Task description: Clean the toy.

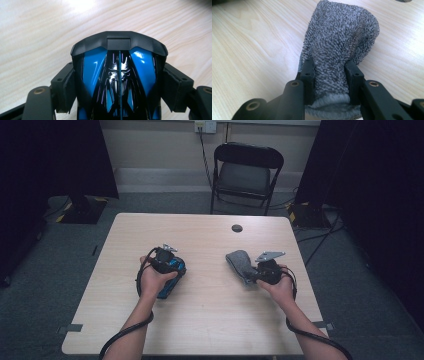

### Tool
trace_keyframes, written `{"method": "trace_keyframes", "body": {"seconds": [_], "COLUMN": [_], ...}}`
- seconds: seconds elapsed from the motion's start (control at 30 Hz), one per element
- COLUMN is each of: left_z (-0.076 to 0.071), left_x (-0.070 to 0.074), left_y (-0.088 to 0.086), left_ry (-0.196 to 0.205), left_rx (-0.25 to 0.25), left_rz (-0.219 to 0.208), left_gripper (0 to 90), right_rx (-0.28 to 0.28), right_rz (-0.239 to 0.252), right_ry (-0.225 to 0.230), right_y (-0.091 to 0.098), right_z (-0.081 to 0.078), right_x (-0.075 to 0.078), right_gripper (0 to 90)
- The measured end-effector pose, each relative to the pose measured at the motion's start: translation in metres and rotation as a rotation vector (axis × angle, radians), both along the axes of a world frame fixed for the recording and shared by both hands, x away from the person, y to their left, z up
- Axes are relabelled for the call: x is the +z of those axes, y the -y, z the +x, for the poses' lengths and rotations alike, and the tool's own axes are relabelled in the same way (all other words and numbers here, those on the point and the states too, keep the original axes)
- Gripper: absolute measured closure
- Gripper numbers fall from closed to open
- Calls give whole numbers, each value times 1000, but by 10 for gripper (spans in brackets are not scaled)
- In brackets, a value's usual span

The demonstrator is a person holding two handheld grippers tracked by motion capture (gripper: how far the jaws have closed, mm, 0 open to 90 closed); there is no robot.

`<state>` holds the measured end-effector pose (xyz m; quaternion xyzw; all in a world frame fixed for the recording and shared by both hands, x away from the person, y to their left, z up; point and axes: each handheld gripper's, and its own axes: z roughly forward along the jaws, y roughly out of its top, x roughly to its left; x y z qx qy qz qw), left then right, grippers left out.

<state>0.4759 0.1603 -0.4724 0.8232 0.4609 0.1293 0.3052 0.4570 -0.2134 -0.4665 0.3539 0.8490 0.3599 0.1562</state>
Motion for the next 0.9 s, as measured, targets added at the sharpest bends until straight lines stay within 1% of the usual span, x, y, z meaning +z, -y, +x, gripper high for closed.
{"method": "trace_keyframes", "body": {"seconds": [0.03, 0.07, 0.1, 0.17, 0.27, 0.33, 0.43, 0.47, 0.53, 0.6, 0.67, 0.73, 0.8, 0.9], "left_z": [0, 0, 0, 0, 0, 0, -1, -1, -2, -3, -4, -5, -6, -7], "left_x": [-2, -4, -6, -9, -11, -13, -15, -15, -15, -15, -14, -13, -11, -8], "left_y": [0, -1, 0, 1, 2, 2, 3, 3, 1, 1, -1, -2, -3, -4], "left_ry": [0, 0, -7, -19, -19, -23, -15, -10, -12, -7, -14, -17, -13, -9], "left_rx": [6, 1, -3, -1, 3, -6, -10, -12, -16, -7, -8, -5, -1, -1], "left_rz": [-5, -1, 8, 14, 23, 29, 34, 34, 30, 40, 44, 35, 26, 33], "left_gripper": [252, 251, 251, 251, 250, 249, 246, 247, 245, 216, 202, 211, 210, 198], "right_rx": [-1, -3, -8, -5, -12, -24, -30, -29, -40, -42, -51, -60, -62, -61], "right_rz": [3, 5, -6, -8, -15, -19, -13, -4, -1, 9, 9, 2, 9, 13], "right_ry": [-1, -6, -4, -8, -8, -5, -10, -11, -11, -14, -9, -7, -7, -4], "right_y": [0, 0, -1, -2, -3, -4, -3, -3, -3, -2, -2, -1, -1, -1], "right_z": [0, 0, 0, 1, 1, 1, 1, 1, 1, 1, 1, 0, 0, 0], "right_x": [-1, -2, -3, -5, -6, -6, -5, -5, -5, -4, -2, 0, 1, 4], "right_gripper": [654, 643, 639, 632, 611, 595, 537, 517, 444, 413, 344, 330, 308, 286]}}
